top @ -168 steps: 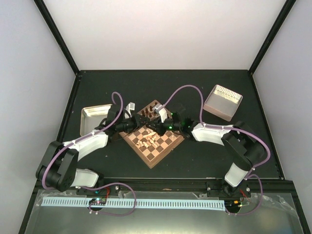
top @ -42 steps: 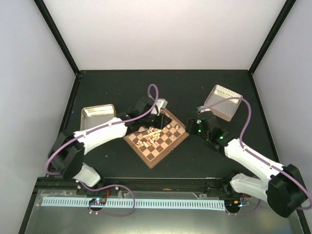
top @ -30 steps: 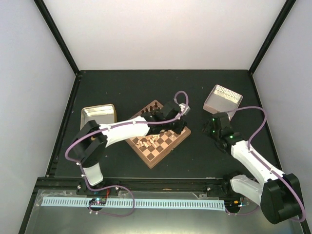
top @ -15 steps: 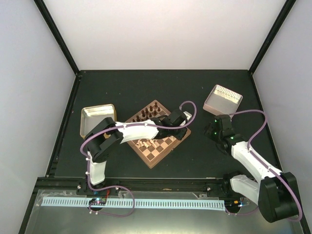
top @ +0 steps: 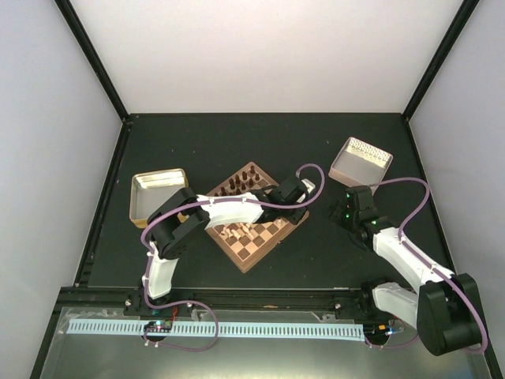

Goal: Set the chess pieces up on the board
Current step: Place the chess piece on the chessboard, then pick up the chess piece from the chessboard.

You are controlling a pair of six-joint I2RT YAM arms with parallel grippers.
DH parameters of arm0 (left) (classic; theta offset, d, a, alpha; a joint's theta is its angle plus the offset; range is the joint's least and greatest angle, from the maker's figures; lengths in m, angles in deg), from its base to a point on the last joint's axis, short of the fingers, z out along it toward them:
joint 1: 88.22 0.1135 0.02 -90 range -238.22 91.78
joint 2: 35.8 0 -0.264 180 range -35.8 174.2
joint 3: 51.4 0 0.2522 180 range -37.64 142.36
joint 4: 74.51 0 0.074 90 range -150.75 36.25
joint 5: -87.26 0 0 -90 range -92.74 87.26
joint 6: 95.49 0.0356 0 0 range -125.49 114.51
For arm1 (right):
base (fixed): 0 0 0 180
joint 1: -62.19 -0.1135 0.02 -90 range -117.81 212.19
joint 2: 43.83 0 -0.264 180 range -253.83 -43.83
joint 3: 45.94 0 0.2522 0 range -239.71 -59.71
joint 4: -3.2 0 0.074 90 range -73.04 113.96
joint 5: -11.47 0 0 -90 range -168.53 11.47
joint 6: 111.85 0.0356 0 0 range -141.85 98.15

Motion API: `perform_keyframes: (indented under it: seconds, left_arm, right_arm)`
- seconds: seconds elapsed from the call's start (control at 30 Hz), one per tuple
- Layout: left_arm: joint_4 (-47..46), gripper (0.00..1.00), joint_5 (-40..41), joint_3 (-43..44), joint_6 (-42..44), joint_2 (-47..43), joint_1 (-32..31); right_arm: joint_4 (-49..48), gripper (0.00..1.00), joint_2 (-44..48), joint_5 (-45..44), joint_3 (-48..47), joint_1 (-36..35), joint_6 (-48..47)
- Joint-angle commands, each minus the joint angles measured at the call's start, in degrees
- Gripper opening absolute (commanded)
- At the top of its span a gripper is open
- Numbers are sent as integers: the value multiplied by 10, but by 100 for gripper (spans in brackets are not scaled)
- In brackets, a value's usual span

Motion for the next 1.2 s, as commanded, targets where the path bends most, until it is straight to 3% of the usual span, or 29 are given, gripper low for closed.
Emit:
perform_keyframes:
  seconds: [0.0,0.23,0.63,0.93,1.17]
  left_arm:
    - [-5,8,23,23,13,7,2]
    - [-3,26,13,17,9,2,2]
    - [3,41,-16,27,-20,-69,23]
    - [4,43,-38,-40,-96,-172,79]
    - [22,43,-51,-134,-151,-268,141]
  right_arm:
    - [-13,58,-2,6,4,5,2]
    - [-20,58,-7,15,4,5,2]
    - [-25,58,4,59,-10,5,-44]
    - [-20,58,-25,134,-64,1,-128]
    - [31,57,-100,87,-159,-78,-161]
